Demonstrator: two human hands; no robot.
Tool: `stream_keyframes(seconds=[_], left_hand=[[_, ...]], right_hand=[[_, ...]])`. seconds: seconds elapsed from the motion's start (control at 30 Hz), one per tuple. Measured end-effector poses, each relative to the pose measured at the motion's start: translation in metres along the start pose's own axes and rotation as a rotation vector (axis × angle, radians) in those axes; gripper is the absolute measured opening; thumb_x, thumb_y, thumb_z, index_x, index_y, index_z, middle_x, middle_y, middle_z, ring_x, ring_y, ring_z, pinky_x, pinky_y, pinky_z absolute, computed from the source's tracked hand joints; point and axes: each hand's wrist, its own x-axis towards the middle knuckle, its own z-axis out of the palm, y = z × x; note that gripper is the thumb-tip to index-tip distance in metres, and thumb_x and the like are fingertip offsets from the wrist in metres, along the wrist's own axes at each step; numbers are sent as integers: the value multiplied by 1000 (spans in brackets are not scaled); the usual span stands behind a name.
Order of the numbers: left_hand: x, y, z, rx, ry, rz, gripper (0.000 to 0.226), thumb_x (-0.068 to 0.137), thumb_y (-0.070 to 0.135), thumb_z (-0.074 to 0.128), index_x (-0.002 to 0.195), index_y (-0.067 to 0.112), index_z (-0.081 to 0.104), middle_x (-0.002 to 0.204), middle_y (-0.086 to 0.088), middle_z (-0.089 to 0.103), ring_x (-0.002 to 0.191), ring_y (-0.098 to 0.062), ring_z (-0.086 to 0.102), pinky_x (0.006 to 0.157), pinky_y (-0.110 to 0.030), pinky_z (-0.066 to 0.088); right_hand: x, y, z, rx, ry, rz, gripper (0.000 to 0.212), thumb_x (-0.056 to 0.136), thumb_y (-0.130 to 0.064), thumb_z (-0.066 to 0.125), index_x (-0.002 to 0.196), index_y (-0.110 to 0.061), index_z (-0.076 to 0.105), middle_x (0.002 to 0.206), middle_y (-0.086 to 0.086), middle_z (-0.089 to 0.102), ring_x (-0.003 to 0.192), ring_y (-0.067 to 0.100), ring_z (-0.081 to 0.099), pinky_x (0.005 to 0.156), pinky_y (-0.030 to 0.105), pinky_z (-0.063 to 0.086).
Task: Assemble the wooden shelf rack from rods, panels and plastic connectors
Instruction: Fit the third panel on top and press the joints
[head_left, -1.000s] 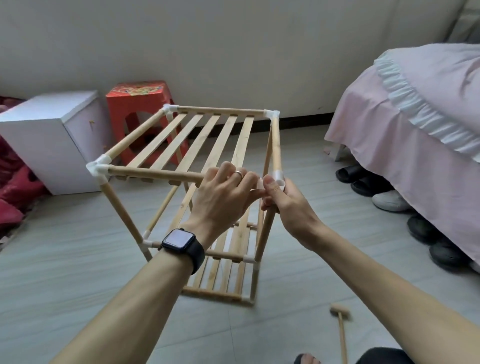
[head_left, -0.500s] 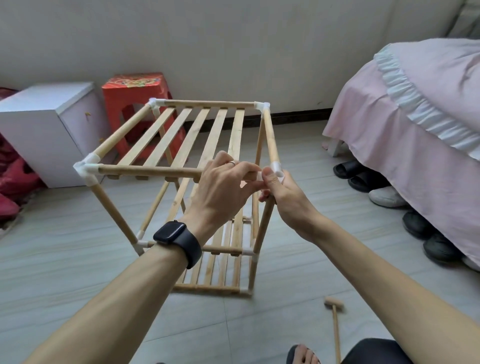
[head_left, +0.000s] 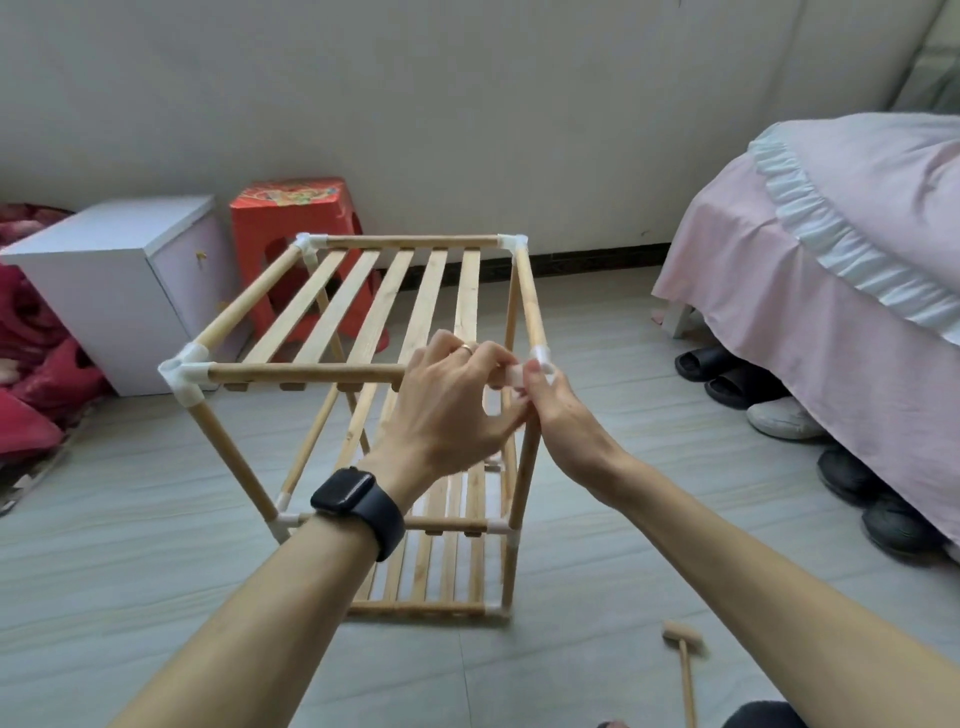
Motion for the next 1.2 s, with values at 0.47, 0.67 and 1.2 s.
stream_keyframes(seconds=[0.47, 0.67, 1.2], left_hand=[[19, -34, -90, -10, -749, -660, 96, 67, 75, 73, 139, 18, 46, 129, 0, 59, 110, -19, 57, 96, -43, 52], [0, -41, -115, 68, -899, -605, 69, 77, 47, 80, 132, 21, 49, 115, 0, 59, 103, -18, 57, 88, -32, 52], [-21, -84, -91, 419, -462, -412, 31, 78, 28, 52, 108, 19, 50, 98, -3, 58, 86, -26, 56, 74, -37, 48]], right_hand=[[-36, -54, 56, -736, -286, -505, 36, 83, -33, 50, 110, -30, 74, 102, -11, 74, 92, 9, 67, 80, 34, 58], [19, -62, 20, -873, -18, -507, 66, 74, -30, 62, 138, -27, 49, 140, -2, 49, 130, 15, 39, 108, 42, 44], [81, -48, 32, -1243, -46, -460, 41, 84, -35, 53, 124, -24, 51, 118, 1, 57, 105, 20, 51, 86, 34, 51]])
